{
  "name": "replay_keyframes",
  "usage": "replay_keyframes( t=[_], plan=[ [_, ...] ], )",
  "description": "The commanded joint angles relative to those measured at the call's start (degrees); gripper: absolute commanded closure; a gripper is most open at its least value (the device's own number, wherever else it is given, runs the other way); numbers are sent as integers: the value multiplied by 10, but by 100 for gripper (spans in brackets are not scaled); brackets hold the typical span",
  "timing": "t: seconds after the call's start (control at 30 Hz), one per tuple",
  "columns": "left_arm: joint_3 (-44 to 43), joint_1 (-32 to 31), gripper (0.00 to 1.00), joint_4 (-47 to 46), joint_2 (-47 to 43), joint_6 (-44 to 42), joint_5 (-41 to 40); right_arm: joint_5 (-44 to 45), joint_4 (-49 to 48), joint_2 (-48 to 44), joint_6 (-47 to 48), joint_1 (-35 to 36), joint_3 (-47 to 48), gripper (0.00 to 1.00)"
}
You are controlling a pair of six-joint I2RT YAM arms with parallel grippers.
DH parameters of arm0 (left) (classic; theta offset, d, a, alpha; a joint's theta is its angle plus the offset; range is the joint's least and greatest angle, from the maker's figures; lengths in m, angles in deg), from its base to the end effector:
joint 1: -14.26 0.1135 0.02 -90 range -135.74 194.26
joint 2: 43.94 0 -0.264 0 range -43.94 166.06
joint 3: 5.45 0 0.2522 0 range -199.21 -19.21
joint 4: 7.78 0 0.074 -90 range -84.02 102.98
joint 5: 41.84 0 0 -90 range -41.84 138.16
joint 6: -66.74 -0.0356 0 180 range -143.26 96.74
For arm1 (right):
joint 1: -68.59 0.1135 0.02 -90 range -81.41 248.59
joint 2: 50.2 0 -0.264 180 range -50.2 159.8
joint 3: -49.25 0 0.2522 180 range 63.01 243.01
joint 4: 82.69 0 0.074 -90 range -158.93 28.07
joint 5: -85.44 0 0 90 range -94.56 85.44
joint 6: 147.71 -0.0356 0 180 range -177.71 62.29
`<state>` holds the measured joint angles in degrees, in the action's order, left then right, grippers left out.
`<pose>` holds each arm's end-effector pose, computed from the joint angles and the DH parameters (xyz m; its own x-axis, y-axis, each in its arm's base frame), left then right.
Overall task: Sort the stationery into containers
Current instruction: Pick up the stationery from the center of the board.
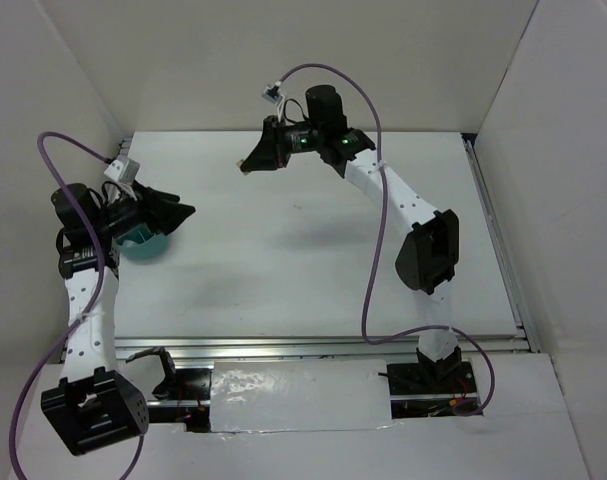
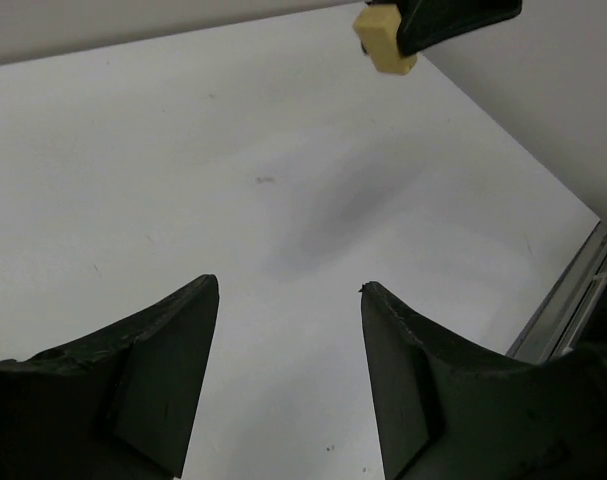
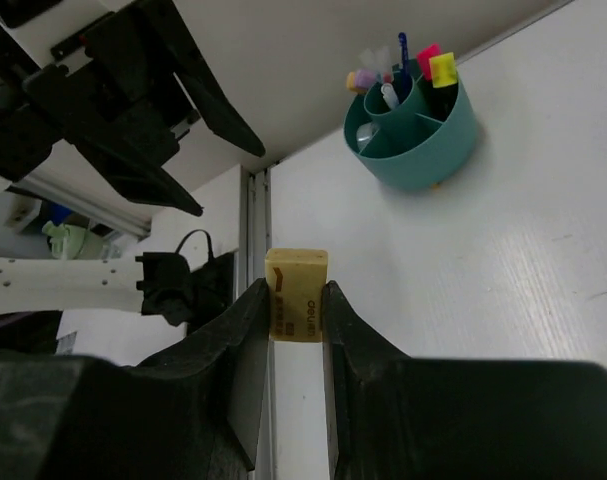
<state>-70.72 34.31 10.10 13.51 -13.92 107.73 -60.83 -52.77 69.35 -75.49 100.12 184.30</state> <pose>0.2157 0.0461 0.3543 -0.2632 -0.1835 -0.9471 0.5890 0.7470 -0.3084 0.3971 0.2784 0.3872 -0.5004 -0.1081 -0.8590 -0.8655 0.0894 0.4930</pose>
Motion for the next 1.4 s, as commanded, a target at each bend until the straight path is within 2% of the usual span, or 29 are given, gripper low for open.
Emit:
replay_keyframes(
  t=[0.0,0.1,0.23,0.27,0.33,0.43,0.77,1.1,1.37],
  plan=[
    [-25,-7,29,-56,2,27,43,-48,-49,-16,-38,9,-25,100],
    [-1,-19,26,-96,-27,45,23,-44,-67,-19,-70,13,-22,100],
    [20,-63,19,-85,-85,-84,-33,-87,-118,-16,-136,20,-30,100],
    [24,-85,18,-77,-106,-174,-42,-93,-134,-17,-154,22,-33,100],
    [29,-124,14,-44,-123,-286,-84,-103,-150,-19,-172,26,-47,100],
    [49,-163,11,-69,-145,-340,-143,-133,-192,-24,-218,33,-66,100],
    [80,-259,9,-187,-122,-313,-203,-175,-242,-26,-238,49,-67,100],
    [92,-279,8,-247,-104,-297,-222,-175,-247,-26,-241,52,-72,100],
    [89,-295,12,-249,-96,-305,-219,-170,-247,-23,-241,53,-73,100]
  ],
)
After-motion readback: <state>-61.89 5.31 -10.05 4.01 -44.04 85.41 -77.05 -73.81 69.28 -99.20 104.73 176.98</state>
